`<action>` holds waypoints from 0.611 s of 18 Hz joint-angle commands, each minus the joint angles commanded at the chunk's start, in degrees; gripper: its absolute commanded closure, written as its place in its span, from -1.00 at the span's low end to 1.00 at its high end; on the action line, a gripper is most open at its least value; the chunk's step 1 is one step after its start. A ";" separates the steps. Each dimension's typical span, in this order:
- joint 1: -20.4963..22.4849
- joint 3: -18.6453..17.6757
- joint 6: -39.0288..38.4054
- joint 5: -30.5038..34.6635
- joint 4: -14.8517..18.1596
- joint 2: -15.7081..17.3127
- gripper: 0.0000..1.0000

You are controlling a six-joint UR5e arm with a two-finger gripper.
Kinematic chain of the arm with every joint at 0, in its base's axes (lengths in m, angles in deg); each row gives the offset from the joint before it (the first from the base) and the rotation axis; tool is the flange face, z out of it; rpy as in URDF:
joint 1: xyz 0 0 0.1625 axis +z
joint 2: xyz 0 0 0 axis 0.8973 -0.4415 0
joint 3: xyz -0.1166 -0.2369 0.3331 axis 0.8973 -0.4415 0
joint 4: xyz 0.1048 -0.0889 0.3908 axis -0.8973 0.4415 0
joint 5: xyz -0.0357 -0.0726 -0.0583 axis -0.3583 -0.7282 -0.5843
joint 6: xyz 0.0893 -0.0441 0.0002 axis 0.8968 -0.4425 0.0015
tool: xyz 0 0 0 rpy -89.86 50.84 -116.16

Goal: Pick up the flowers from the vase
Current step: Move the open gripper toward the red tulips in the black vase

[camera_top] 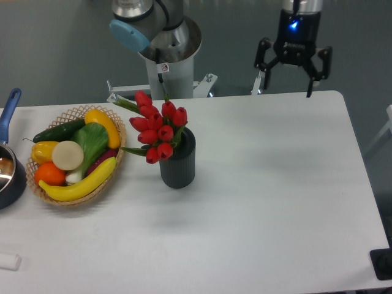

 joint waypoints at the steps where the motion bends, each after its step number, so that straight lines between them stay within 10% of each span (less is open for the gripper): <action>1: -0.70 -0.26 0.00 -0.09 0.18 0.00 -1.00; 11: -7.30 -3.60 -0.88 -5.42 -0.17 -0.09 -1.00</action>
